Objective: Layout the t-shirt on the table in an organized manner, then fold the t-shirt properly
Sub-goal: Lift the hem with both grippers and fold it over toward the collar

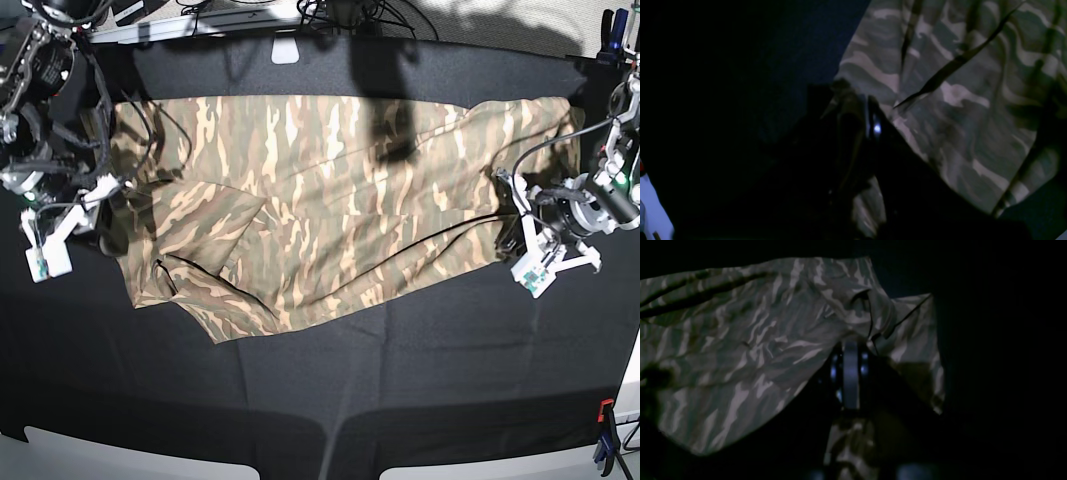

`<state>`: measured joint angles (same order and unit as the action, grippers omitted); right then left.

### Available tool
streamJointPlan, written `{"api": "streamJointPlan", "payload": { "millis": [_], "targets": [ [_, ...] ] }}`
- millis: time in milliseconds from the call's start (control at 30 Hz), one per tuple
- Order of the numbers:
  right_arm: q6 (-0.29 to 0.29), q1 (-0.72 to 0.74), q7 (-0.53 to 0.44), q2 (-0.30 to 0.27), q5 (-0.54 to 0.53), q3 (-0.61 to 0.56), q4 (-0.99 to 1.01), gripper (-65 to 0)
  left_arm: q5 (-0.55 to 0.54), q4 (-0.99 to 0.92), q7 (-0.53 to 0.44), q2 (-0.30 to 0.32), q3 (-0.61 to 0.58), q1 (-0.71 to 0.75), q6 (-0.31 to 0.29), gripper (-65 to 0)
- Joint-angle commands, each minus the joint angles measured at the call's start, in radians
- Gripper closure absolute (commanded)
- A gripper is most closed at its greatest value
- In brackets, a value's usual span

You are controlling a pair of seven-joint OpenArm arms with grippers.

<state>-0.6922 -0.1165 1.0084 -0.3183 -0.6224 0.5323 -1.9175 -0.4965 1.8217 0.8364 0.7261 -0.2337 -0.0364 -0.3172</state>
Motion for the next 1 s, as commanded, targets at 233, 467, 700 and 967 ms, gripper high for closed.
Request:
{"api": "streamJointPlan", "payload": {
  "millis": [233, 467, 700, 967],
  "targets": [
    [-0.006, 0.192, -0.142, 0.084, 0.159, -0.018, 0.211, -18.8, -0.002, 0.016, -0.019, 0.017, 0.011, -0.018, 0.004, 0.0],
    [-0.006, 0.329, -0.189, 0.108, 0.217, -0.044, 0.476, -23.0, -0.002, 0.016, -0.019, 0.017, 0.011, -0.019, 0.004, 0.0],
    [-0.006, 0.434, -0.218, 0.108, 0.364, -0.18, 0.64, -23.0, -0.001, 0.016, -0.019, 0.017, 0.011, -0.019, 0.004, 0.0],
    [0.025, 0.466, -0.149, 0.108, 0.515, -0.337, 0.7, -9.4, -0.001, 0.016, -0.019, 0.017, 0.011, -0.019, 0.003, 0.0]
  ]
}}
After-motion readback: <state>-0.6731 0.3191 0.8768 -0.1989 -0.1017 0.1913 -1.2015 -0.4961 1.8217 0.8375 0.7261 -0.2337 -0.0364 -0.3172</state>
